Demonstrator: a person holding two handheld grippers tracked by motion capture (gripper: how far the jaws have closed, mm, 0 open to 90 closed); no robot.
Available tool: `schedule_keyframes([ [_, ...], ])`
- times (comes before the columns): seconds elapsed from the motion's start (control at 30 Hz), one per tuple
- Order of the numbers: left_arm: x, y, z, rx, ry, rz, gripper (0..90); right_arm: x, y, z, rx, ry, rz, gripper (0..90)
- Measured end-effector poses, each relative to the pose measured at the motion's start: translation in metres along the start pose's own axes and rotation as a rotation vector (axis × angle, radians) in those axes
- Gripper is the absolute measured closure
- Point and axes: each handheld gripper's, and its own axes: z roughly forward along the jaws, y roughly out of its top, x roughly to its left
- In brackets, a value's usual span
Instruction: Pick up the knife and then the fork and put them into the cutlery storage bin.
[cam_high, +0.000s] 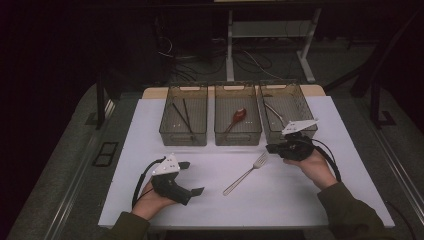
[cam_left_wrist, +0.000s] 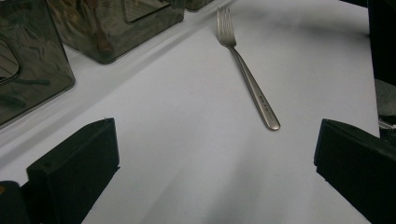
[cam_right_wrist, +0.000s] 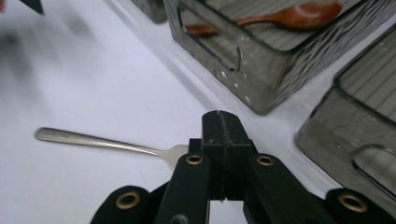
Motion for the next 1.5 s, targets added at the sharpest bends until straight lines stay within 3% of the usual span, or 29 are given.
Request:
schedule_keyframes([
  [0.3,0.000,0.000,0.001,0.001,0.000,-0.005,0.0,0.002,0.005,0.031,0.076,-0.018,-0.031,88.8],
  [0.7,0.000,0.000,0.002,0.007,-0.002,0.001,0.0,-0.001,0.012,0.059,0.155,-0.074,-0.056,88.9],
  [1.17,0.000,0.000,0.001,0.005,-0.004,-0.001,0.0,0.000,0.007,0.056,0.216,-0.098,-0.082,88.9],
  [1.5,0.000,0.000,0.001,0.006,-0.006,0.001,0.0,0.000,-0.005,0.041,0.256,-0.072,-0.087,88.9],
])
